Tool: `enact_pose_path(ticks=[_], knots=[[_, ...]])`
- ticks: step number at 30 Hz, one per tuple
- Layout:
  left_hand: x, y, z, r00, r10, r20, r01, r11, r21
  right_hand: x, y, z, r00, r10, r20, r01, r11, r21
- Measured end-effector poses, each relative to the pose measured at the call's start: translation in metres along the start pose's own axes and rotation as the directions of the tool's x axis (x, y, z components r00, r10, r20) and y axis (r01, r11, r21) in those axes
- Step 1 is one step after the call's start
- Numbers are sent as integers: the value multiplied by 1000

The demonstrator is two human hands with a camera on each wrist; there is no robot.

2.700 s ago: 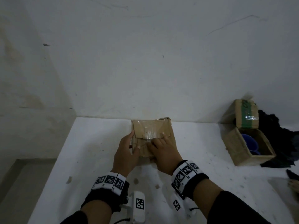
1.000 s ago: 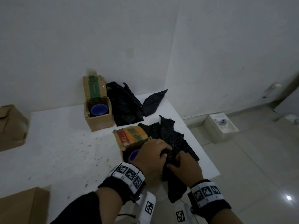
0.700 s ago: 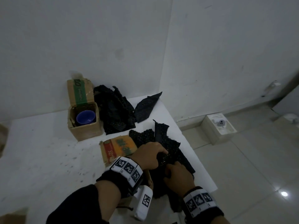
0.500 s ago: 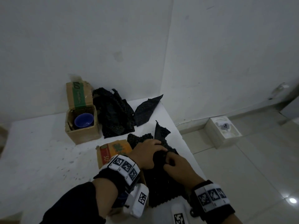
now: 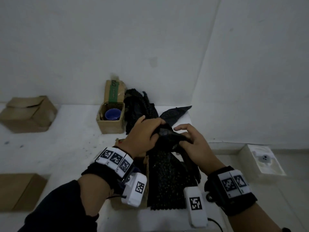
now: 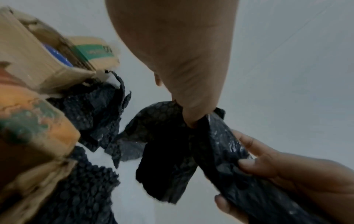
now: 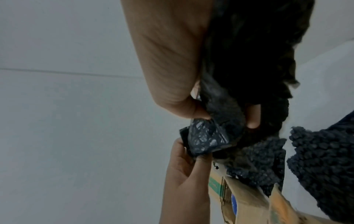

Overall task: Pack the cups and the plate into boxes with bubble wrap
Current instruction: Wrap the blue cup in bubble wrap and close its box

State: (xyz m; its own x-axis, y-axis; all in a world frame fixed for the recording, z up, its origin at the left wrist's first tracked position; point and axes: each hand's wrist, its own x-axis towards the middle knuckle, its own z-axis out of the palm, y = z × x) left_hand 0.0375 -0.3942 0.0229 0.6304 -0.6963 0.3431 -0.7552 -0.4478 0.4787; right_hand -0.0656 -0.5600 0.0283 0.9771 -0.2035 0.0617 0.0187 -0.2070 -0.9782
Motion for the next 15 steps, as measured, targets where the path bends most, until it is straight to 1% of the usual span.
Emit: enact_pose_path(ticks=[3, 5, 7, 8, 9, 11, 13, 15], knots=[[-11, 5, -25, 998, -42, -50, 36, 994, -103, 14, -10, 6, 995, -101, -3, 101, 995, -2], [-20, 8, -40, 994, -66, -88, 54, 989, -137, 22, -16, 16, 979, -205, 7, 205, 978, -31], [-28, 7, -50, 985, -98, -138, 76, 985, -156, 26, -23, 28, 934, -356, 38, 358, 923, -145], [-32, 7, -54, 980, -119, -160, 90, 980, -180, 27, -25, 35, 908, -412, 79, 419, 885, -202], [-37, 5, -56, 975, -140, -174, 102, 973, -209, 28, -27, 42, 888, -441, 129, 459, 855, -241], [-47, 0, -59, 973, -164, -166, 116, 957, -267, 30, -28, 58, 872, -433, 229, 481, 843, -239], [-56, -6, -60, 979, -167, -116, 123, 940, -317, 32, -27, 73, 864, -406, 298, 465, 871, -162], [-62, -14, -60, 979, -189, -78, 151, 924, -350, 34, -22, 86, 869, -386, 311, 431, 898, -90]])
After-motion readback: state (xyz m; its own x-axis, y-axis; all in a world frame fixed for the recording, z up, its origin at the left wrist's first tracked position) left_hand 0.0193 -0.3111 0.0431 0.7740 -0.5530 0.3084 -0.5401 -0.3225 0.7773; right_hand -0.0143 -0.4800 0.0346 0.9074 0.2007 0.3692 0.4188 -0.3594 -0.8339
